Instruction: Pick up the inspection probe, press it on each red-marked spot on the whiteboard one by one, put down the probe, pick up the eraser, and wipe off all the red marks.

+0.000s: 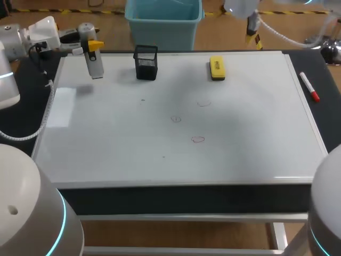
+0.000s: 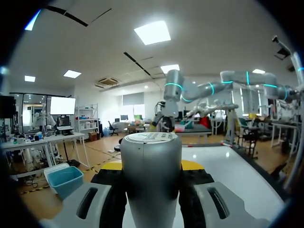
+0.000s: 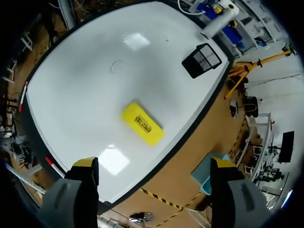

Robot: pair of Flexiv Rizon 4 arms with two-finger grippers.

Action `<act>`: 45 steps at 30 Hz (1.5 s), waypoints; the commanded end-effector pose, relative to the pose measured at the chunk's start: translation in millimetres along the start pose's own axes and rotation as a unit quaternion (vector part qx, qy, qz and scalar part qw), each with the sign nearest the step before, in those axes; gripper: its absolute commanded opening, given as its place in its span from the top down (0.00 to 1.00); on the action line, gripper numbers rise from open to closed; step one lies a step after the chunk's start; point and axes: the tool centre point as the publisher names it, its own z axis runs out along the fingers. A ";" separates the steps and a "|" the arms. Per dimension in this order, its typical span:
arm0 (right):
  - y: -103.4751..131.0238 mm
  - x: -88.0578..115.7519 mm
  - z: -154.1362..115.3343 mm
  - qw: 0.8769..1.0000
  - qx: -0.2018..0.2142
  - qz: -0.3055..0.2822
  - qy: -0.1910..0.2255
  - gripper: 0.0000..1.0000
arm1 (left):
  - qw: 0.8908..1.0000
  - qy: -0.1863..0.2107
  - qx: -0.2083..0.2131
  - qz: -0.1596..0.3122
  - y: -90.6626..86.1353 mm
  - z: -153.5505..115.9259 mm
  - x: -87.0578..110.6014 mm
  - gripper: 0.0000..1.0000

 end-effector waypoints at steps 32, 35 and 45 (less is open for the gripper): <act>39.8 15.8 71.2 0.966 -0.026 -0.242 0.083 0.00 | 1.000 0.001 0.001 0.001 -0.2 0.3 -0.7 1.00; 39.9 17.3 77.0 0.963 -0.034 -0.252 0.085 0.00 | 1.000 0.001 0.001 0.001 -0.2 0.3 -0.7 1.00; 28.9 22.1 87.5 0.954 -0.037 -0.281 0.095 0.00 | 1.000 0.001 0.001 0.001 -0.2 0.3 -0.7 1.00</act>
